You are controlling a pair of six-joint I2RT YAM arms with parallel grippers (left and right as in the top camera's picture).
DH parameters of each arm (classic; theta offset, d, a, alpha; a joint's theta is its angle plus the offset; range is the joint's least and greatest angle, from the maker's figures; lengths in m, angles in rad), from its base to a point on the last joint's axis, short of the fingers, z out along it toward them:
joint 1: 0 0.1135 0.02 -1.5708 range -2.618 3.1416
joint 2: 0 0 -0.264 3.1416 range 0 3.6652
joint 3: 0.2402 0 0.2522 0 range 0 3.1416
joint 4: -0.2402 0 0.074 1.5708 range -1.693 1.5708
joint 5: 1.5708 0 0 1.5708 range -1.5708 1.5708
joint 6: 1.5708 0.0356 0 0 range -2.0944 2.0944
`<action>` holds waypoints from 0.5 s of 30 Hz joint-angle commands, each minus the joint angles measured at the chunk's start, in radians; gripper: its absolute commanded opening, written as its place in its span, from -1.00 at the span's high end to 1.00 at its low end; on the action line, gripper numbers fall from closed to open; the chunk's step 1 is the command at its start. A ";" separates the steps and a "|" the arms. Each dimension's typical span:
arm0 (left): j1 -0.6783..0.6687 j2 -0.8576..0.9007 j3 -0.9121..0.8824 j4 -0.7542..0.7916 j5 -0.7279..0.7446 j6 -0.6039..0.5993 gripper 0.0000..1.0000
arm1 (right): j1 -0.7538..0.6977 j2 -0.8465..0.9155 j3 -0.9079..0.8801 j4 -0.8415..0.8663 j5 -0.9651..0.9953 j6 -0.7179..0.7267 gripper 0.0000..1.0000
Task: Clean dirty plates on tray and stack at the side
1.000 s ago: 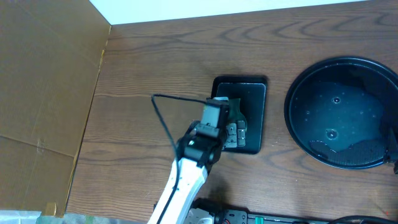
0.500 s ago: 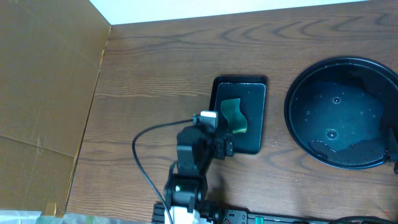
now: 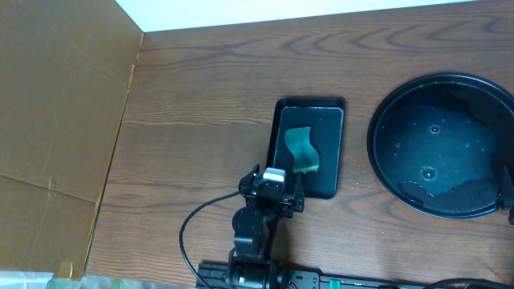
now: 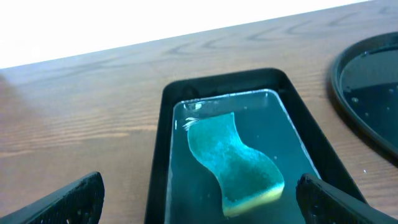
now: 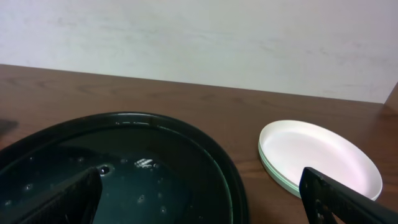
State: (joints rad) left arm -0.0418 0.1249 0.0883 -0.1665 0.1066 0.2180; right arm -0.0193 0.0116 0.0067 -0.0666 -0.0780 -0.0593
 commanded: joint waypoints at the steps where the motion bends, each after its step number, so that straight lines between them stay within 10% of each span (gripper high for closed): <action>1: 0.004 -0.053 -0.029 0.030 0.009 0.021 -0.97 | 0.013 -0.007 0.000 -0.004 -0.005 -0.009 -0.99; 15: 0.079 -0.124 -0.085 0.108 -0.022 -0.074 -0.97 | 0.013 -0.007 0.000 -0.004 -0.005 -0.009 -0.98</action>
State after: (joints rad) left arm 0.0196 0.0124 0.0319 -0.0448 0.0990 0.1848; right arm -0.0193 0.0116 0.0067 -0.0666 -0.0780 -0.0593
